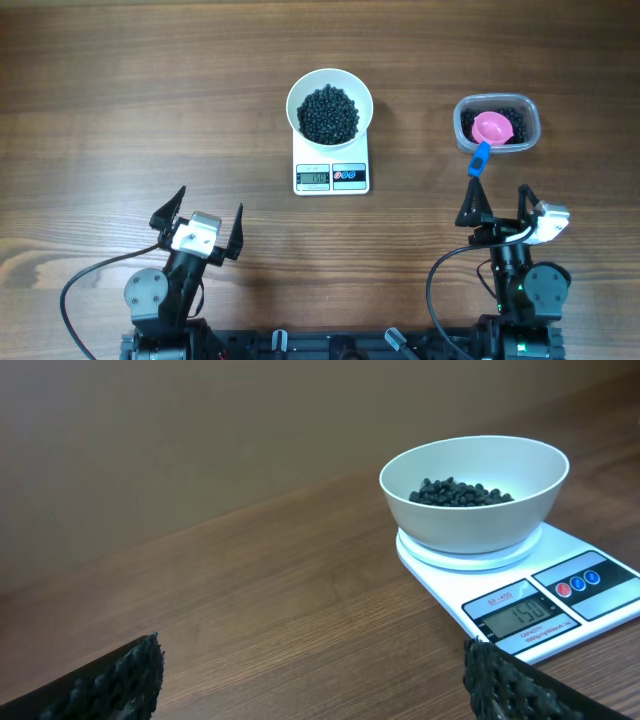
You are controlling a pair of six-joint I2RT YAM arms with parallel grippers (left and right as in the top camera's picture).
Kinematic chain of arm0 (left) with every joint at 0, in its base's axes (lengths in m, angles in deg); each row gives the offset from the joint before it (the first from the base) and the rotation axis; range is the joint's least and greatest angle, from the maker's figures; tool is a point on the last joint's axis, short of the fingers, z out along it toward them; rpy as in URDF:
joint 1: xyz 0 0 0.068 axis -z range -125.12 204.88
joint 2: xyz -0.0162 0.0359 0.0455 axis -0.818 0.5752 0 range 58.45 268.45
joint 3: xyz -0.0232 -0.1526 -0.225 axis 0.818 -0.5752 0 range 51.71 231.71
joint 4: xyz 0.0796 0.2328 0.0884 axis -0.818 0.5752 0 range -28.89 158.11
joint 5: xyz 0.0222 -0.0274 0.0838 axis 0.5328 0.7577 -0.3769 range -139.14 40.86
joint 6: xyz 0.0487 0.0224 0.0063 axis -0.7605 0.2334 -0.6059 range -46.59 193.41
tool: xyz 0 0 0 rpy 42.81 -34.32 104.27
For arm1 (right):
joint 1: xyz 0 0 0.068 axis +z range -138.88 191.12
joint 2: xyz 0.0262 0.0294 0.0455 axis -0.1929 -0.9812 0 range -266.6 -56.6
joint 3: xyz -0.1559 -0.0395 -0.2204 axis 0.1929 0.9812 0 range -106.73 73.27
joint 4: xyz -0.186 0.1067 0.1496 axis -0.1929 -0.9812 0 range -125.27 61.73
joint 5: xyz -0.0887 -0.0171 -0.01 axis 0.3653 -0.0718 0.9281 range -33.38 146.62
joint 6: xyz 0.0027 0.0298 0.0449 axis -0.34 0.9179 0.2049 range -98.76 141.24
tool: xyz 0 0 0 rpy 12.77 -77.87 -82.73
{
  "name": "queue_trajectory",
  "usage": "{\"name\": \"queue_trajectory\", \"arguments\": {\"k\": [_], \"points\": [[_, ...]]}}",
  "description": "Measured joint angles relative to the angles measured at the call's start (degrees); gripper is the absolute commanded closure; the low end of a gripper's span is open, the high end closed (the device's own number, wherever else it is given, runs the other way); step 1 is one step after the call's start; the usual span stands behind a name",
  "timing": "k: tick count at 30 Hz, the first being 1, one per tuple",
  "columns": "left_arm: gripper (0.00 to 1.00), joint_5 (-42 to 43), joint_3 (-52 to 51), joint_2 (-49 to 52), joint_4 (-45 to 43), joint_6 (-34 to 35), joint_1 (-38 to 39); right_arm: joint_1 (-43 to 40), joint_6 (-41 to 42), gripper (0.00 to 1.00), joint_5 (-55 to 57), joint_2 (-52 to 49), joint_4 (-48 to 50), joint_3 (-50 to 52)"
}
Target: Scoop item into bowl and weigh 150g on scale
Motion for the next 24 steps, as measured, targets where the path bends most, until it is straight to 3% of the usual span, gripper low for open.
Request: {"name": "queue_trajectory", "arguments": {"k": [11,17,24], "points": [[0.00,-3.4,0.0,0.0,-3.3,0.7,0.0,0.0,0.0,0.00,0.0,0.0,0.0,0.0],[0.00,-6.6,-2.9,-0.1,-10.2,11.1,0.0,0.0,0.0,0.00,0.0,0.0,0.0,0.0],[0.00,-11.2,-3.5,-0.1,-8.1,23.9,-0.2,0.0,0.0,0.00,0.0,0.0,0.0,0.0]]}}
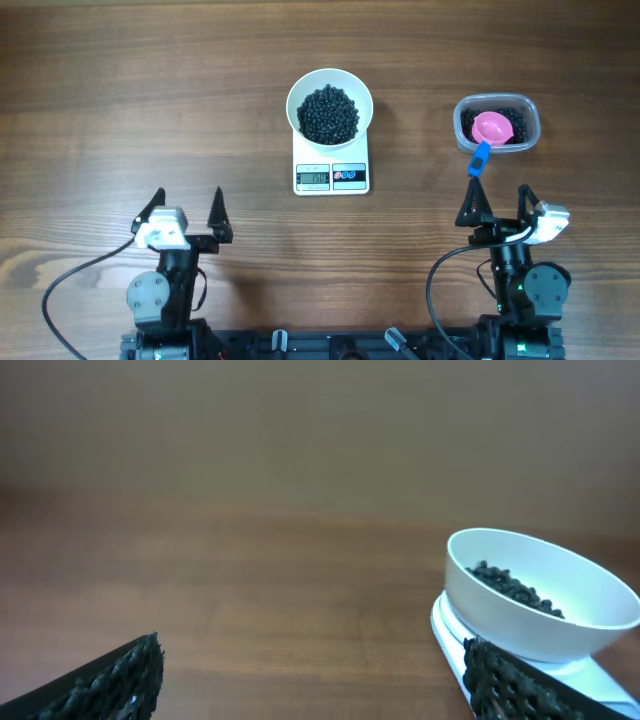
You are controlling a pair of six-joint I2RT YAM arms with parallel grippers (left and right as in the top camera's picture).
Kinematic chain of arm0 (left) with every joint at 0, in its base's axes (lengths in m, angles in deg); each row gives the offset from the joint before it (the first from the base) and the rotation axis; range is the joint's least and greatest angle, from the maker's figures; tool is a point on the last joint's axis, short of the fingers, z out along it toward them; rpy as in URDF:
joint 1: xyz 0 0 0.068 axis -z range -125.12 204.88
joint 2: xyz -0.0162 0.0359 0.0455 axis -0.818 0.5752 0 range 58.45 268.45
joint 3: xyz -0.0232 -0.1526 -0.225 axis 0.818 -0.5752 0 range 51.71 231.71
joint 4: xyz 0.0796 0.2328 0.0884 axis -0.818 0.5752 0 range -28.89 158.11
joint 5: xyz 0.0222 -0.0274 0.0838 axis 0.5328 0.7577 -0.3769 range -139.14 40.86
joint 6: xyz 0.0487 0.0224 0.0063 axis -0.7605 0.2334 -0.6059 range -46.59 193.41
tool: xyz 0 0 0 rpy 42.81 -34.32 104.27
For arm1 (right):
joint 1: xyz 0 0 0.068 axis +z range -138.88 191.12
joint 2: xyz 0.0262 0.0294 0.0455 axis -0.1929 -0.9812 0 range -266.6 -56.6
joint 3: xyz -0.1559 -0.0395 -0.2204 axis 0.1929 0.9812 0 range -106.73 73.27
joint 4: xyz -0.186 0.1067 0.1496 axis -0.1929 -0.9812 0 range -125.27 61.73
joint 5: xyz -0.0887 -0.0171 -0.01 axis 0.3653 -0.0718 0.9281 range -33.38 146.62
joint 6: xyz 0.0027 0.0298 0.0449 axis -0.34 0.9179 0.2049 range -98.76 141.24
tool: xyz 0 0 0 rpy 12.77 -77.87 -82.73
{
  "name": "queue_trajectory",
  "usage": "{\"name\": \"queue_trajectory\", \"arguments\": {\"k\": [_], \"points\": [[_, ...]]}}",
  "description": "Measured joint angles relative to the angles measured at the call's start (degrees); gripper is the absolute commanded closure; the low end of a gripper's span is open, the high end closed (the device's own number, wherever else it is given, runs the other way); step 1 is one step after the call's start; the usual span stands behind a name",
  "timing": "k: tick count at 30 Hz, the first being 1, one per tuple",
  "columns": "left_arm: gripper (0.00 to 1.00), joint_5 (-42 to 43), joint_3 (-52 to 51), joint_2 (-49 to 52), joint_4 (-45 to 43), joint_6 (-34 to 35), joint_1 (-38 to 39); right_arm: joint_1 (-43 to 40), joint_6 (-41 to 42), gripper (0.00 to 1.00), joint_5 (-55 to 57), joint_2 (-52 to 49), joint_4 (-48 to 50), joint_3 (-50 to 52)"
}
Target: Scoop item into bowl and weigh 150g on scale
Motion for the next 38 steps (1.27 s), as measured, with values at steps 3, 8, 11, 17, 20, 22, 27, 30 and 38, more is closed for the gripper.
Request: {"name": "queue_trajectory", "arguments": {"k": [3,8,11,17,20,22,27,30,38], "points": [[0.00,-1.6,0.0,0.0,0.5,2.8,0.0,0.0,0.0,0.00,0.0,0.0,0.0,0.0],[0.00,-2.7,0.0,0.0,0.6,5.0,0.0,0.0,0.0,0.00,0.0,0.0,0.0,0.0],[0.00,-3.0,0.0,0.0,0.6,5.4,0.0,0.0,0.0,0.00,0.0,0.0,0.0,0.0],[0.00,-3.2,0.0,0.0,0.6,5.9,0.0,0.0,0.0,0.00,0.0,0.0,0.0,0.0],[0.00,-3.3,0.0,0.0,0.6,5.9,0.0,0.0,0.0,0.00,0.0,0.0,0.0,0.0],[0.00,-3.3,0.0,0.0,0.6,5.9,0.0,0.0,0.0,0.00,0.0,0.0,0.0,0.0],[0.00,-3.3,0.0,0.0,0.6,5.9,0.0,0.0,0.0,0.00,0.0,0.0,0.0,0.0],[0.00,-3.4,0.0,0.0,0.6,5.9,0.0,0.0,0.0,0.00,0.0,0.0,0.0,0.0],[0.00,-3.3,0.0,0.0,0.6,5.9,0.0,0.0,0.0,0.00,0.0,0.0,0.0,0.0]]}}
